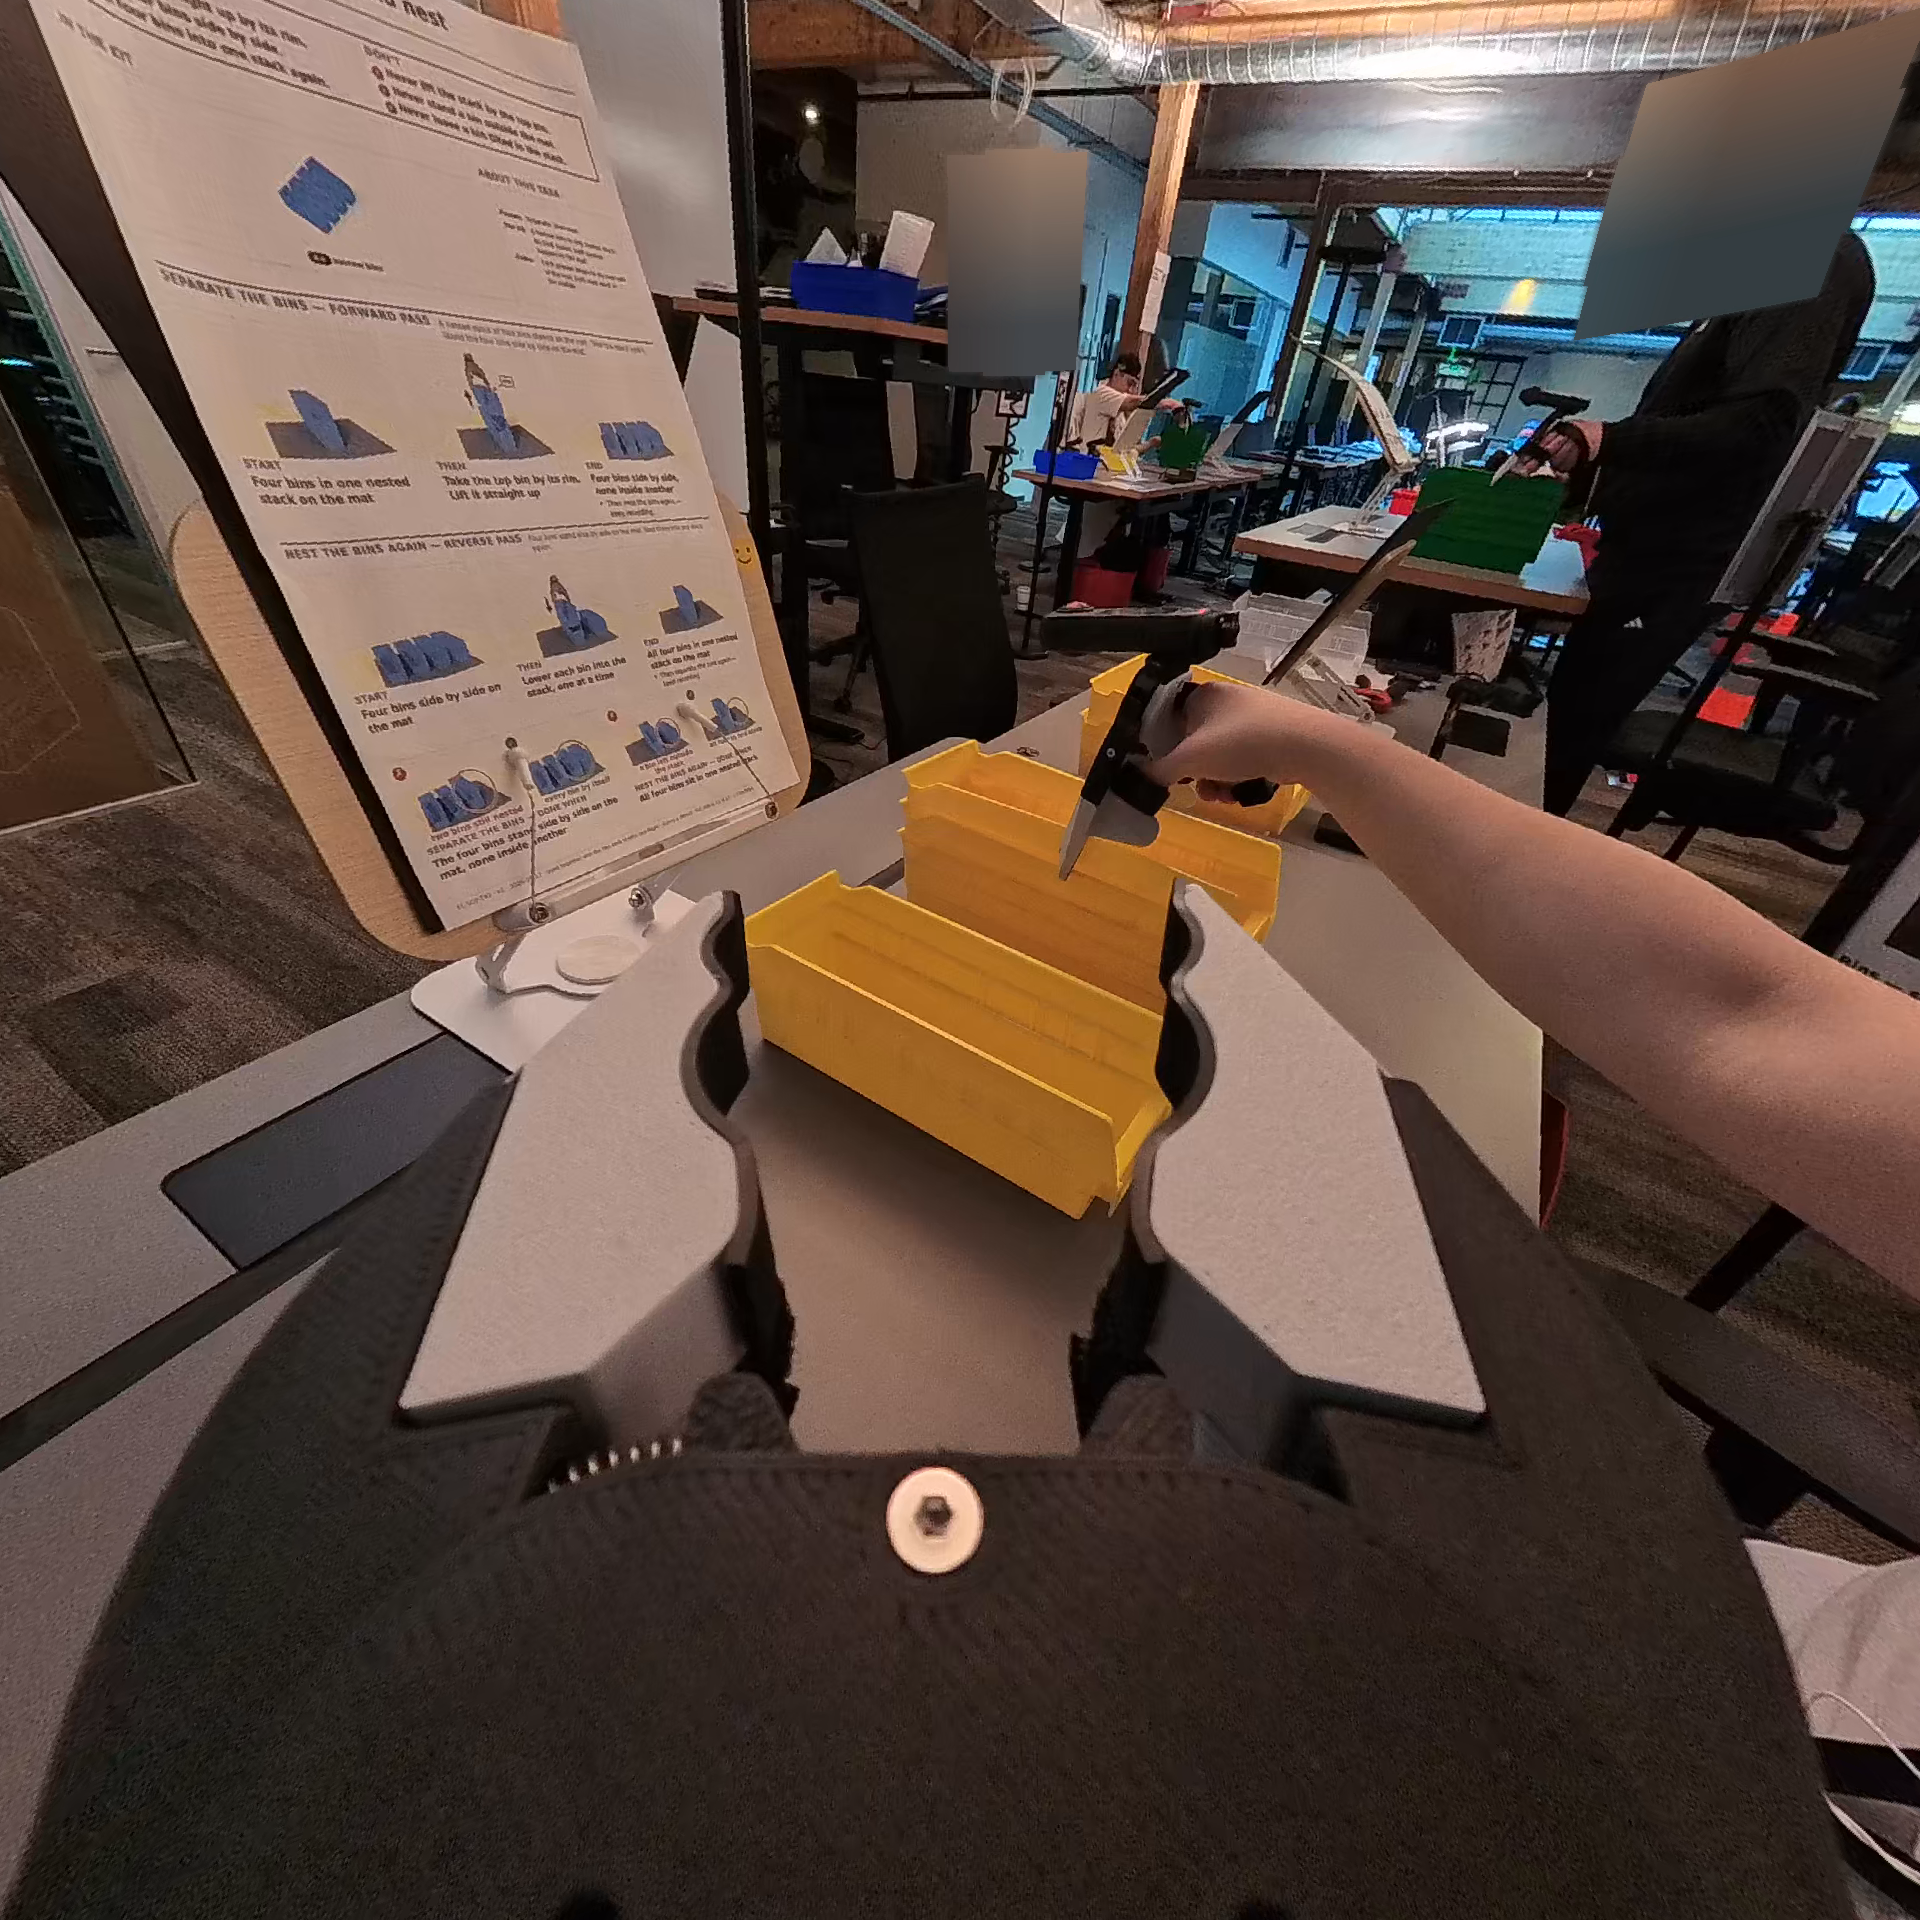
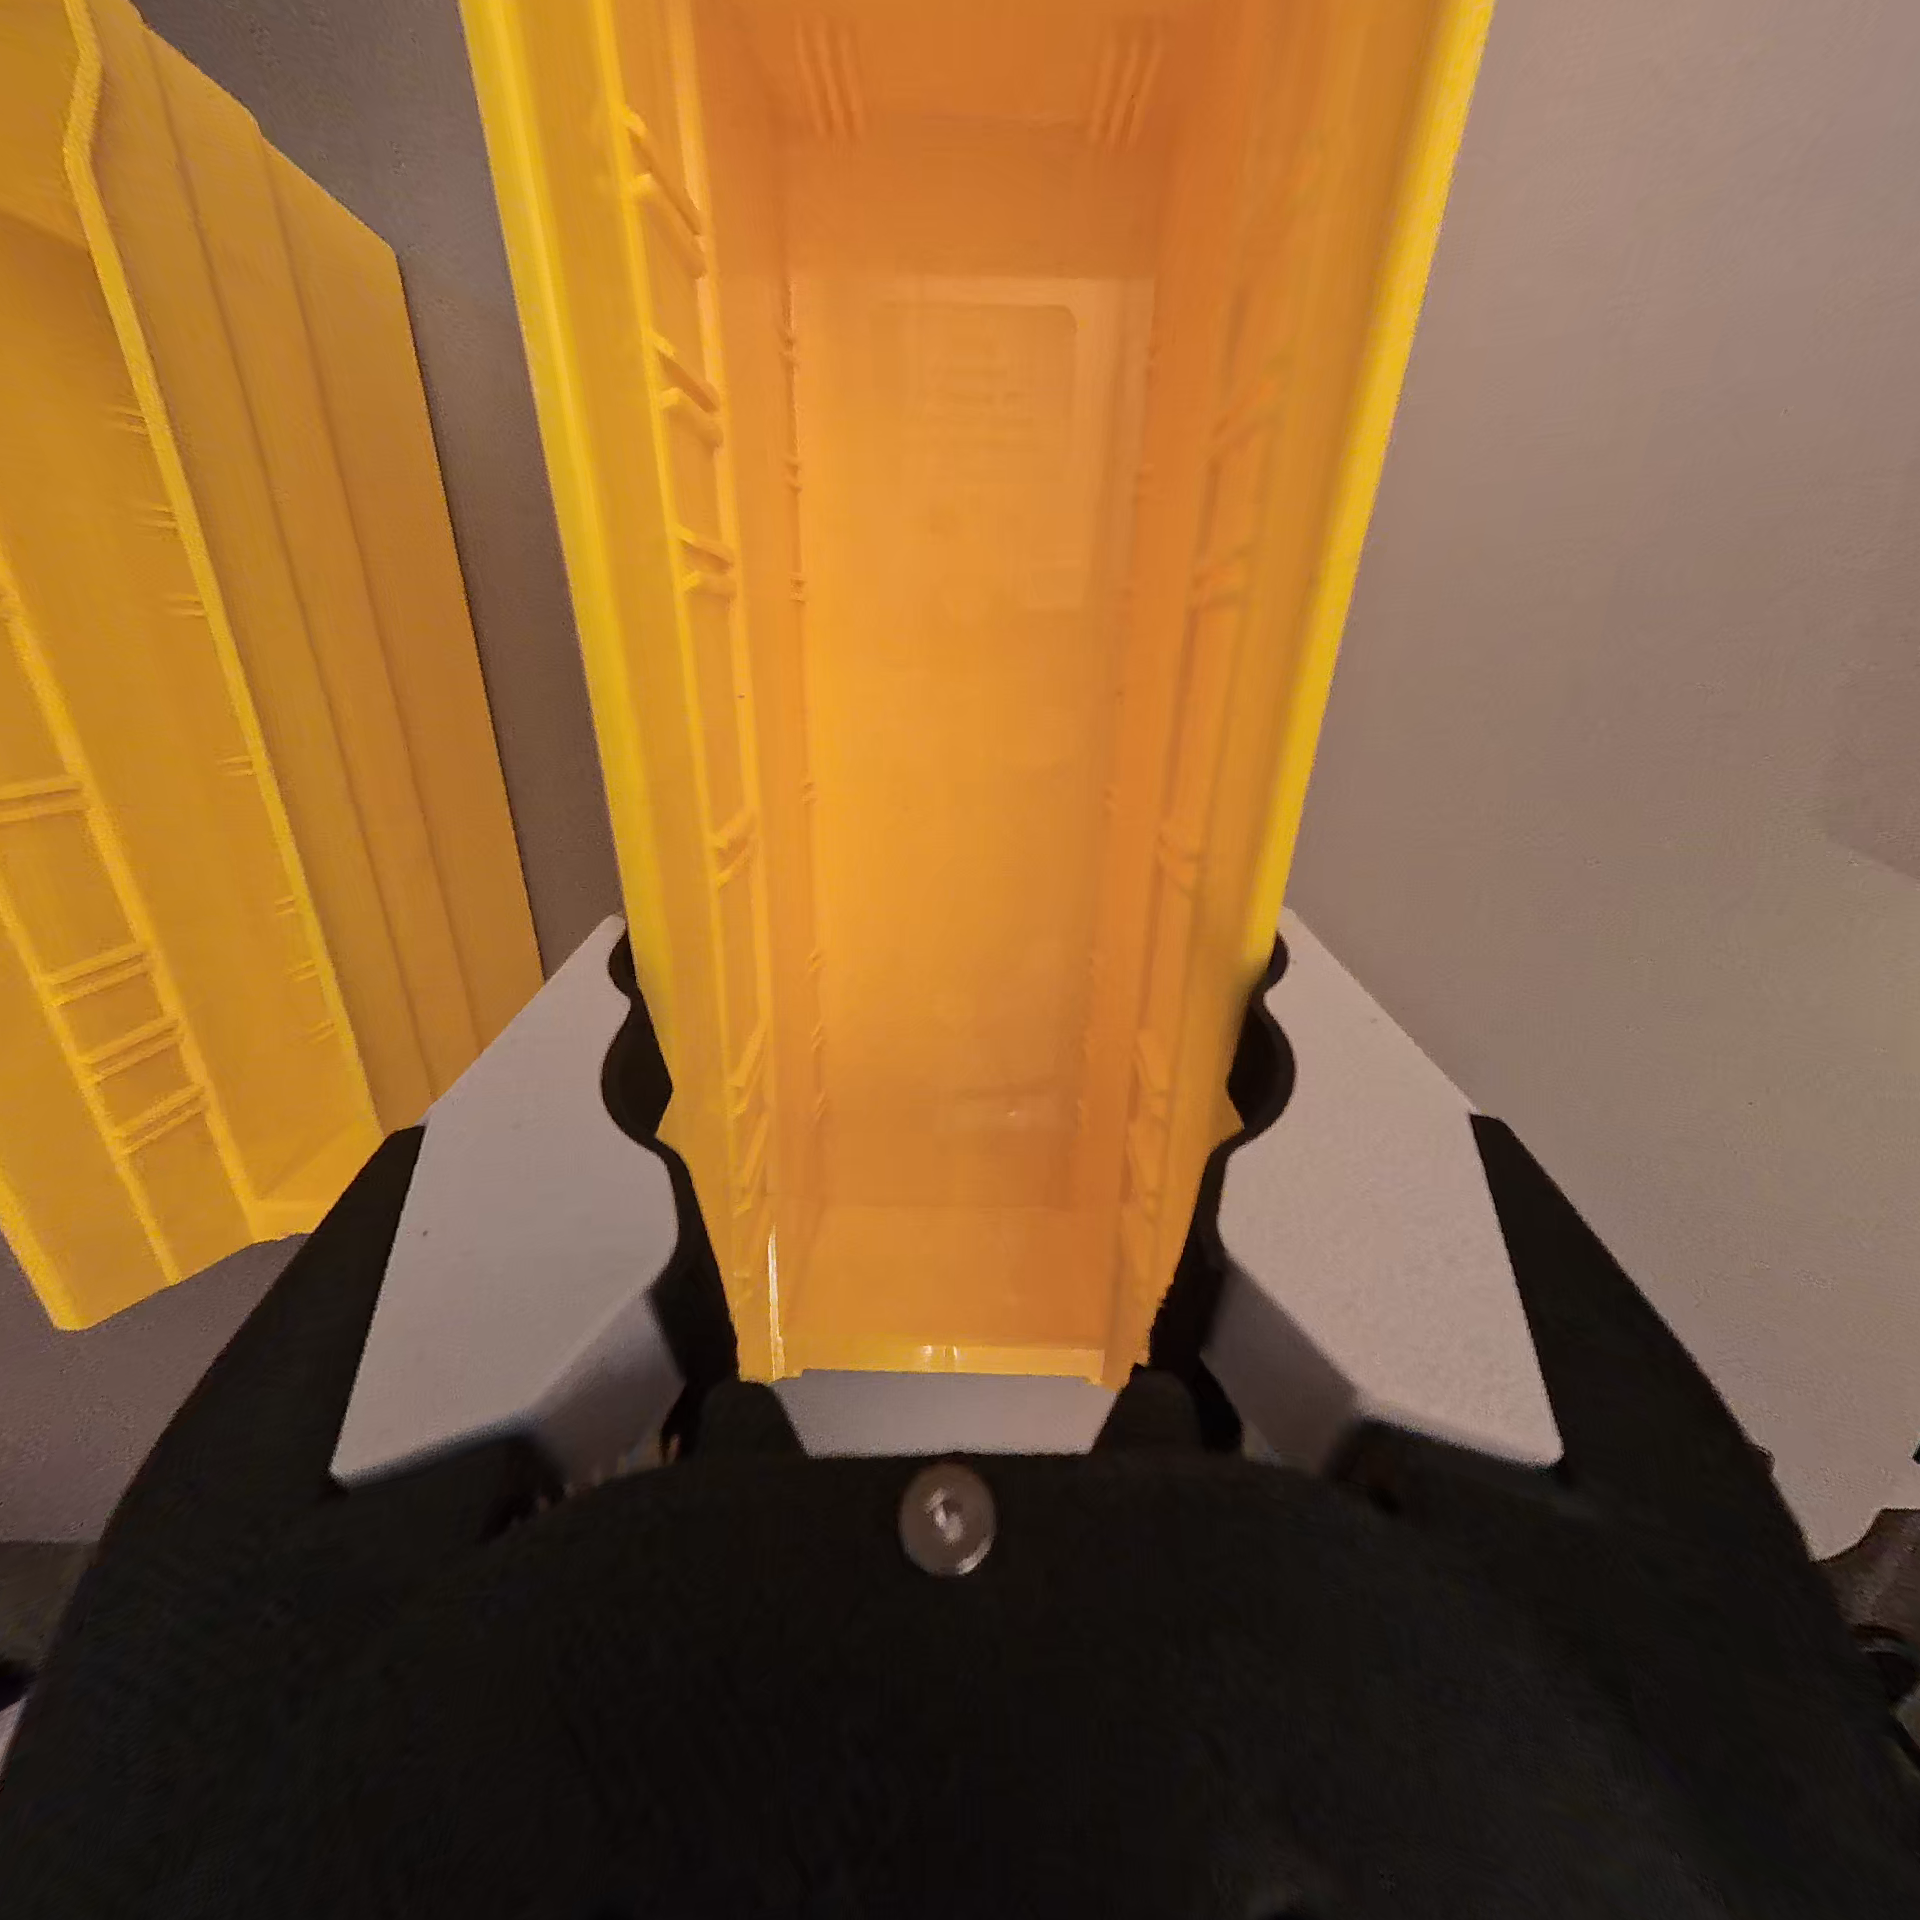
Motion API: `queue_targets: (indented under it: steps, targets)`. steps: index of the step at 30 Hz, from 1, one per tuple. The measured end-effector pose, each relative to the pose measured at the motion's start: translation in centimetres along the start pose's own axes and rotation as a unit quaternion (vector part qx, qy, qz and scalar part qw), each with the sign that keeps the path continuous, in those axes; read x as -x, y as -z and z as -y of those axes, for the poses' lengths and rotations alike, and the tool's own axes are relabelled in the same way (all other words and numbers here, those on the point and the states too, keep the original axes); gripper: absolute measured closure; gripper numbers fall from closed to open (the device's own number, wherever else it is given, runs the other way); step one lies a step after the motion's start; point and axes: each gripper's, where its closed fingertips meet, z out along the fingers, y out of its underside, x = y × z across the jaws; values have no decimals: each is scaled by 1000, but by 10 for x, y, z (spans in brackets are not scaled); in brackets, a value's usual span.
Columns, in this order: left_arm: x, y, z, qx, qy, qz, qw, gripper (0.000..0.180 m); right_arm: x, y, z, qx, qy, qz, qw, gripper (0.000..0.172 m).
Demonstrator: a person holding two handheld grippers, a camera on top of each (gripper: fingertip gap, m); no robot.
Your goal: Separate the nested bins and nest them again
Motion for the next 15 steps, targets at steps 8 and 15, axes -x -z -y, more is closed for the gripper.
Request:
queue_targets:
  steps: [8, 15]
  targets:
    - [1, 1, 0, 0, 2, -1, 1000, 101, 0, 1, 0, 0, -4, -1, 1000, 61]
    - [1, 1, -1, 1, 3, -1, 1000, 101, 0, 2, 0, -3, -2, 1, 1000, 62]
